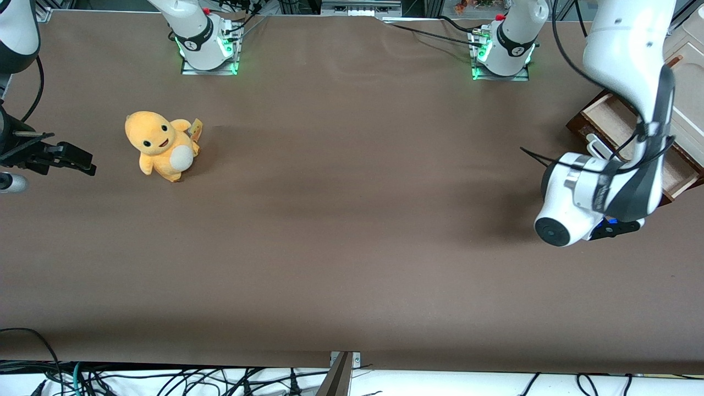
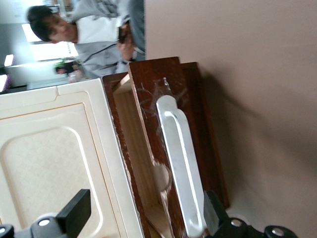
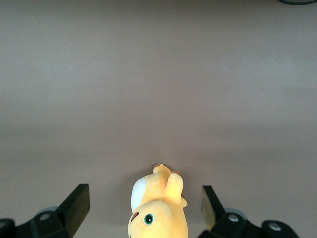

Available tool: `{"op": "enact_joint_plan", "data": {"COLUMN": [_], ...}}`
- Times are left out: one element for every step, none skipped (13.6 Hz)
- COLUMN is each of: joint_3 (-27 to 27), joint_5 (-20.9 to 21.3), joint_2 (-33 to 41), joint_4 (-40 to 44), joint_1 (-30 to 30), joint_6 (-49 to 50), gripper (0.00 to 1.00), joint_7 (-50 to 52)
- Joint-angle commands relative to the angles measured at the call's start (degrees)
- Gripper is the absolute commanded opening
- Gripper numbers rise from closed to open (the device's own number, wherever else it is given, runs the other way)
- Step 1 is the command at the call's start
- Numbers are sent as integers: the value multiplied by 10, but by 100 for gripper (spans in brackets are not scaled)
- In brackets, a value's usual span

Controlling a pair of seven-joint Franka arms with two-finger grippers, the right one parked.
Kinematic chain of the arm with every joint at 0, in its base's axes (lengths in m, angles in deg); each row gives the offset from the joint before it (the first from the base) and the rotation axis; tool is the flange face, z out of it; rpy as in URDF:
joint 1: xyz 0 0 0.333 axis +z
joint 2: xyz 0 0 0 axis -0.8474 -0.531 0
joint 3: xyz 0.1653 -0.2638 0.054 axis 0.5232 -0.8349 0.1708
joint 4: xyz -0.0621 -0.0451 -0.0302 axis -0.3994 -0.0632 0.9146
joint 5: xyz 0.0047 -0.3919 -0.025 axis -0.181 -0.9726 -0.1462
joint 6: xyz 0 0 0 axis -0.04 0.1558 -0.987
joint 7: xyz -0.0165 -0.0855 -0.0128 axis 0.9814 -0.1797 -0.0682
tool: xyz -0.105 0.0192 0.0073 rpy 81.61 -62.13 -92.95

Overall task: Open lower drawer with left arm only
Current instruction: 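Open the left gripper, release the handle and lift away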

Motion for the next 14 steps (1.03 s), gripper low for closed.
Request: {"op": "enact_joint_plan", "data": {"joint_3": [-31,-45,-48,-47,-45,-44,-42,-38,-31,-23,-16,-14,-15,-17], "joint_5": [-25,-33,-59,-89,-119,-147,-169,-186,-218,-254,-283,-284,-295,-295], "joint_2": [20,33,42,53,64,77,92,113,134,152,172,196,220,225], "joint_4": [32,44,62,79,91,101,100,95,91,91,89,81,69,73], "joint_1": [-2,1,1,1,5,11,14,16,16,16,16,11,12,14], "joint_6": [6,6,6,6,6,6,6,5,4,0,-1,-1,-3,-1], "gripper": [100,100,100,100,100,100,100,100,100,100,100,100,100,100], "joint_7": [-69,-88,-106,-129,-153,-175,-180,-182,-184,-185,-192,-200,-203,-209]}}
